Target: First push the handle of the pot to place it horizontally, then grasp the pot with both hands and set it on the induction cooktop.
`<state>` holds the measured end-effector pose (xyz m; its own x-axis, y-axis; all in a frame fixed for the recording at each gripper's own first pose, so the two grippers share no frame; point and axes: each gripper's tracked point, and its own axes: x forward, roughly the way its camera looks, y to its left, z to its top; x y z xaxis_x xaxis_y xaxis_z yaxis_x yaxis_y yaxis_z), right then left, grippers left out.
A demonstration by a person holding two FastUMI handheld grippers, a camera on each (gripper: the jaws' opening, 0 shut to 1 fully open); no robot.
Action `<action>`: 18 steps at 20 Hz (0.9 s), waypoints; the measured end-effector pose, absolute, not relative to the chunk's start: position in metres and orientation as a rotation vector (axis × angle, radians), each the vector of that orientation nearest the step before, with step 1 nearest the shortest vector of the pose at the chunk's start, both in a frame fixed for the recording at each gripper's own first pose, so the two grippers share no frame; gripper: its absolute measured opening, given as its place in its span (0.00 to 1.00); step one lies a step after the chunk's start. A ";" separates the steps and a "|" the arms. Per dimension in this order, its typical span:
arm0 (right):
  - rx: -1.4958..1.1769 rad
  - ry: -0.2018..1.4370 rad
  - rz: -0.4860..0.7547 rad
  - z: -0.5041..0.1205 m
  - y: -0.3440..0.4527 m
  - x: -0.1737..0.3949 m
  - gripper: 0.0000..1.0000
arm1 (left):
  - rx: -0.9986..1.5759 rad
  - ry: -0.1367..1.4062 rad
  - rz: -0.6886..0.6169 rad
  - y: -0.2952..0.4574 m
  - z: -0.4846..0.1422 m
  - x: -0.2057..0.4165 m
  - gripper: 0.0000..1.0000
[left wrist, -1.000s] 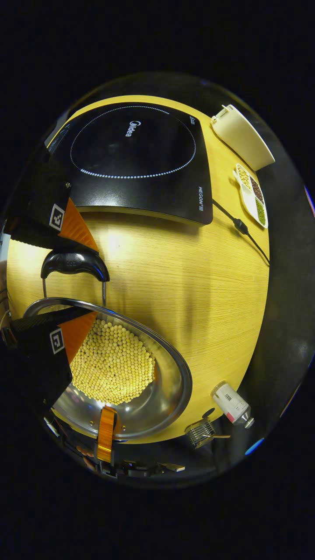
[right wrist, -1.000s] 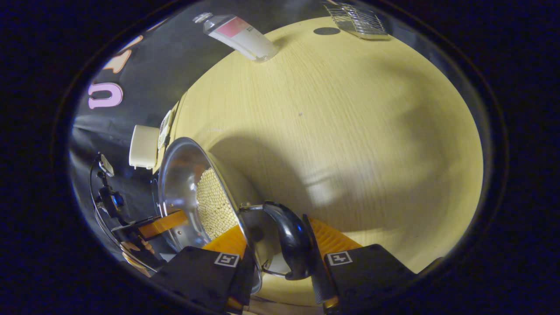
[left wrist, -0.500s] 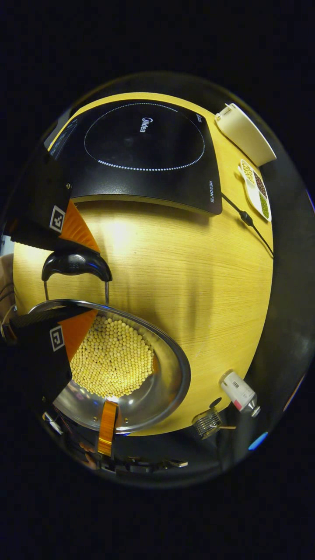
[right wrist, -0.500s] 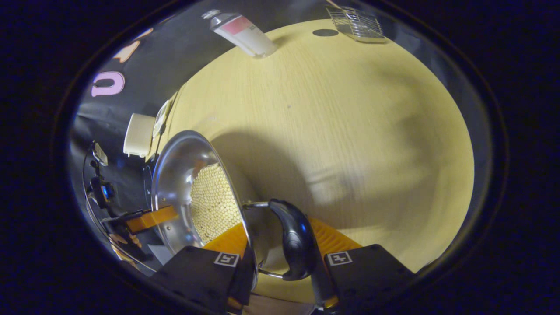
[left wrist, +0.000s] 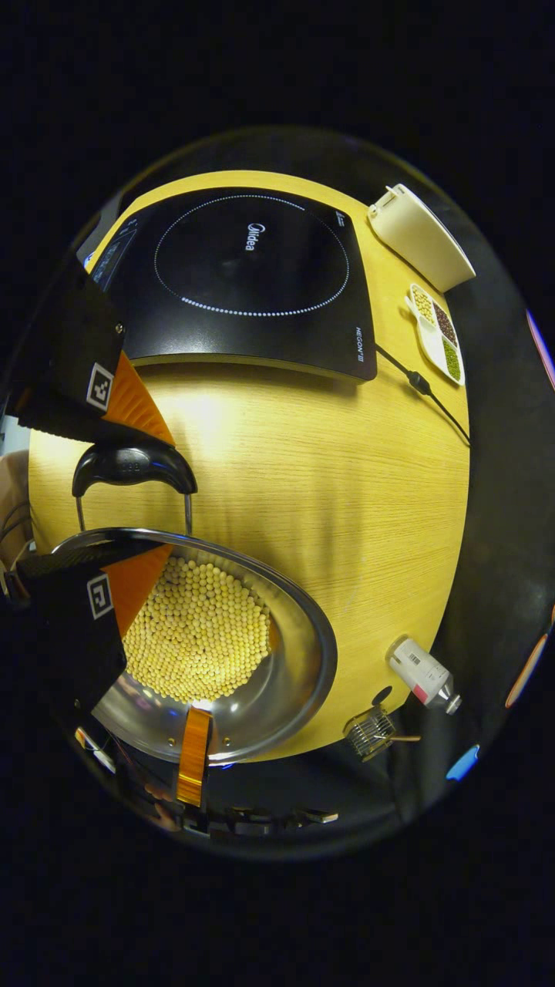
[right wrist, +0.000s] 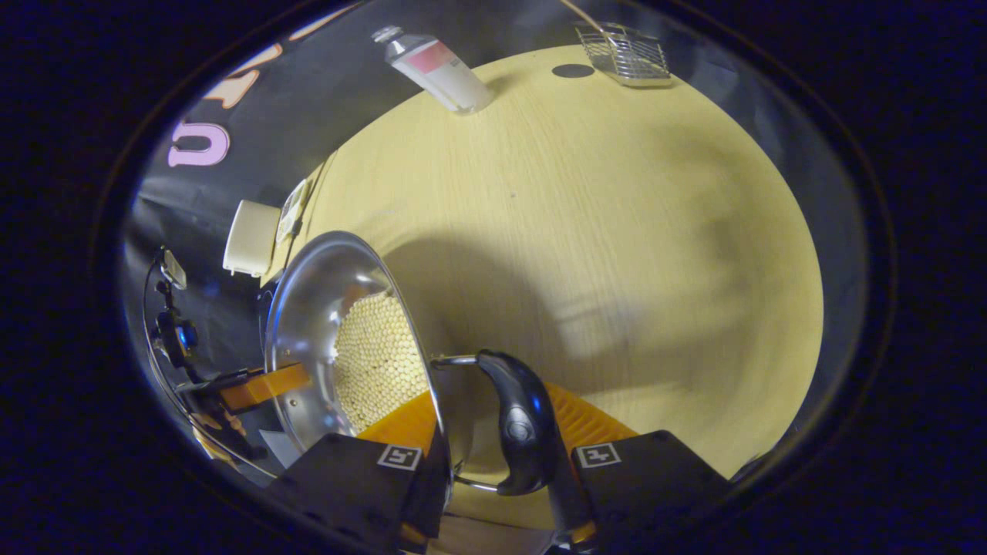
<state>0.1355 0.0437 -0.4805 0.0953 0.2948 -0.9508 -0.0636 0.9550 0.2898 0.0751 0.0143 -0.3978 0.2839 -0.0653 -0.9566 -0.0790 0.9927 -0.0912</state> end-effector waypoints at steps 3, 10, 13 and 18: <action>0.189 1.447 0.272 -0.474 0.045 0.128 0.53 | -0.129 1.284 0.008 0.016 -0.390 0.067 0.64; 0.188 1.428 0.289 -0.450 0.050 0.103 0.53 | -0.130 1.274 -0.009 0.021 -0.366 0.044 0.64; 0.184 1.415 0.299 -0.445 0.051 0.096 0.53 | -0.130 1.264 -0.012 0.028 -0.356 0.033 0.61; 0.185 1.403 0.310 -0.433 0.069 0.072 0.53 | -0.125 1.245 -0.021 0.047 -0.340 0.016 0.62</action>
<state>0.0717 0.0693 -0.4326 0.1361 0.3214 -0.9371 -0.1038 0.9453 0.3092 0.0162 0.0468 -0.3403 0.3206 -0.0840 -0.9435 -0.0525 0.9930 -0.1062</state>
